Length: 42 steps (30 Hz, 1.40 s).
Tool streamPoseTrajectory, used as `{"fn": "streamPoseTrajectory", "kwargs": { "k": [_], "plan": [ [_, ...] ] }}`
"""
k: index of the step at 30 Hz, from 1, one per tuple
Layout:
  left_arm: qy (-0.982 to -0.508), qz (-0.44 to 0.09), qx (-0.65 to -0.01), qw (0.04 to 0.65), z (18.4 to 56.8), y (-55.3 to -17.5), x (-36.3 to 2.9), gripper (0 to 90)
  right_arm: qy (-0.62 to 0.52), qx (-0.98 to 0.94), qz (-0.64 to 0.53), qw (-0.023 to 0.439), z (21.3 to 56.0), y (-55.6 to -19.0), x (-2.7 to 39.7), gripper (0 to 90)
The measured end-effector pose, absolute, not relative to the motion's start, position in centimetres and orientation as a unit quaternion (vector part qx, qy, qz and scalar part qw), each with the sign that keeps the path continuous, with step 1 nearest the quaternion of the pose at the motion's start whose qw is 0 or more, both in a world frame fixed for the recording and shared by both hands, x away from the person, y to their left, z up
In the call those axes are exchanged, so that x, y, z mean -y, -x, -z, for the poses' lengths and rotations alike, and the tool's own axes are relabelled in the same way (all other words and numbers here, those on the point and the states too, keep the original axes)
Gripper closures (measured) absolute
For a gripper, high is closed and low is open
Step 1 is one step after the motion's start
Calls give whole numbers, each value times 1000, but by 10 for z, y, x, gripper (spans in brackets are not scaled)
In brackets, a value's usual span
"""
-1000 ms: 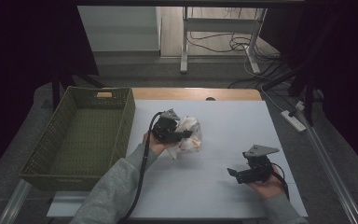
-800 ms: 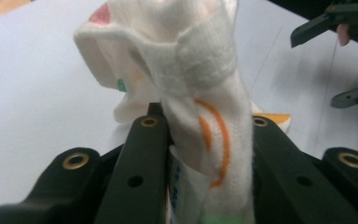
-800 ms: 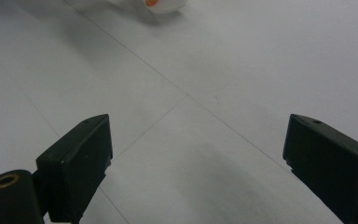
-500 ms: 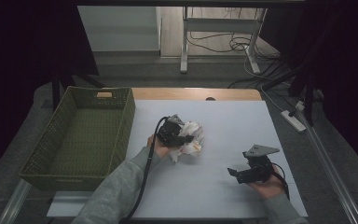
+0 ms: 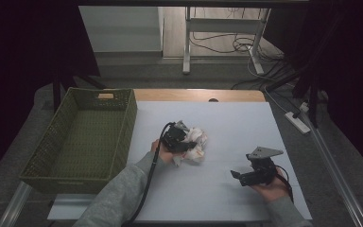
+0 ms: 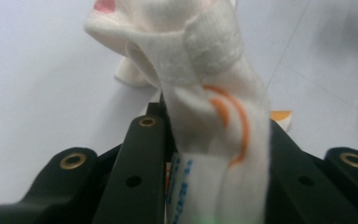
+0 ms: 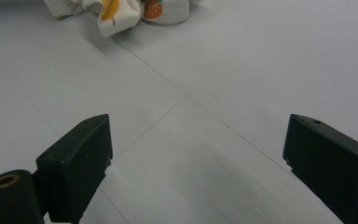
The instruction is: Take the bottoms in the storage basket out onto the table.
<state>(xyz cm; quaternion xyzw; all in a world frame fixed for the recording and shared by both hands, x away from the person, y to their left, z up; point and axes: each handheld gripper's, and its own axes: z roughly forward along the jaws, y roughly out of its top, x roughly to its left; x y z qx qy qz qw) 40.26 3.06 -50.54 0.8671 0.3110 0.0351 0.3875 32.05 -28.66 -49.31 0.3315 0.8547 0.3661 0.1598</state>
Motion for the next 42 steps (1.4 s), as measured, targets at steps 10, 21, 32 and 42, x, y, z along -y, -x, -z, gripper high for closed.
{"fn": "streamPoseTrajectory", "kwargs": {
  "k": [10,21,32,42],
  "plan": [
    [-882,-51,-294,365,516,-396,-18,739,-331,-855,-366,160,492,-320,287,83],
    [-881,-49,-295,367,514,-395,-19,561,-332,-854,-367,160,492,-320,288,83],
    [-867,-71,-307,387,504,-392,-23,227,-331,-854,-368,161,492,-321,288,83],
    [-856,-65,-311,408,492,-389,-32,180,-331,-854,-369,160,492,-321,288,84]
  ]
}}
